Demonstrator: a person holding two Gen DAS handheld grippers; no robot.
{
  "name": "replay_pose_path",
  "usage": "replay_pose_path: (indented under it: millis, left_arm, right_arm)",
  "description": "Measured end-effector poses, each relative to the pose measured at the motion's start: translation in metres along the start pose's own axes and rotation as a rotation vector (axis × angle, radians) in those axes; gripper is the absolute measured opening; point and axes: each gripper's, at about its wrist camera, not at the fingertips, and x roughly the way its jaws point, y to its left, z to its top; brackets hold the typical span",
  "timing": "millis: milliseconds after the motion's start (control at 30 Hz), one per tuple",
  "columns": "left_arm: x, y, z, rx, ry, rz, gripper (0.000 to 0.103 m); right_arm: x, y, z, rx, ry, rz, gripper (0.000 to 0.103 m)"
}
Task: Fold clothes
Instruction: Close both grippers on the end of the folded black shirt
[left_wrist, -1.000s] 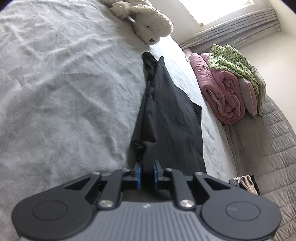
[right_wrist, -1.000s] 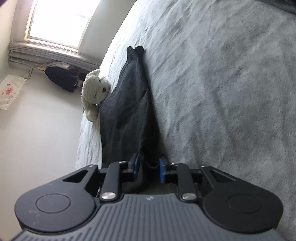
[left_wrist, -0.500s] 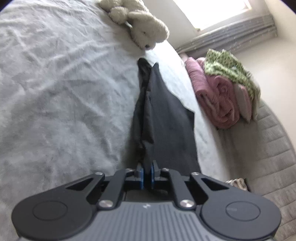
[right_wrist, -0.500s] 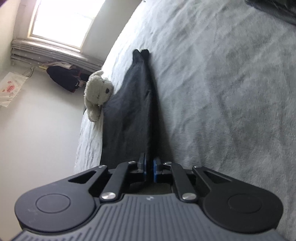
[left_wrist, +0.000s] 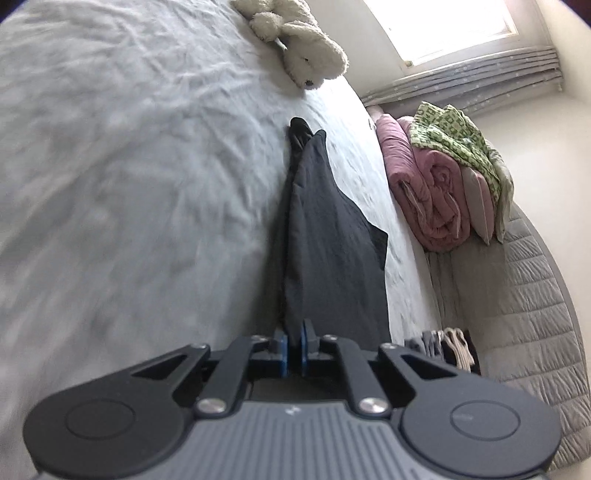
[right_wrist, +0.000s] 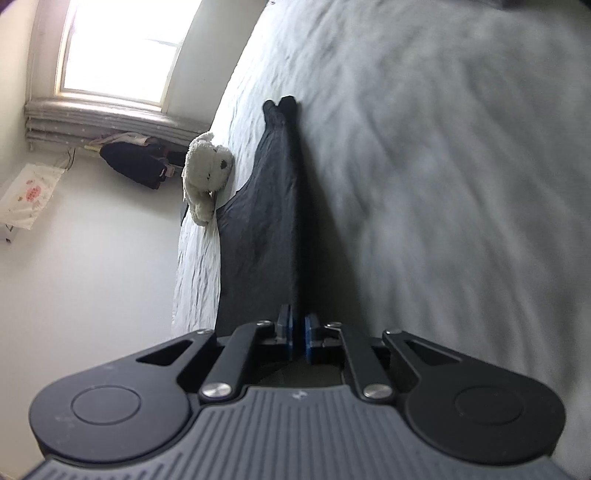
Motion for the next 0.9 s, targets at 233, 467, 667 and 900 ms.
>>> replay_pose_path:
  millis: [233, 467, 667, 900]
  left_arm:
    - [-0.015, 0.005, -0.030, 0.060, 0.032, 0.054, 0.005]
    - [-0.009, 0.010, -0.022, 0.084, 0.021, 0.074, 0.006]
    - [-0.014, 0.018, -0.024, 0.064, 0.037, 0.059, 0.007]
    - [-0.015, 0.011, -0.025, 0.121, 0.044, 0.076, 0.007]
  right_arm:
    - [-0.027, -0.021, -0.023, 0.043, -0.005, -0.017, 0.005]
    - [-0.019, -0.019, -0.020, 0.018, -0.015, -0.041, 0.005]
    - [-0.020, -0.018, -0.022, 0.001, -0.018, -0.037, 0.005]
    - [-0.019, -0.020, -0.022, 0.005, -0.019, -0.030, 0.006]
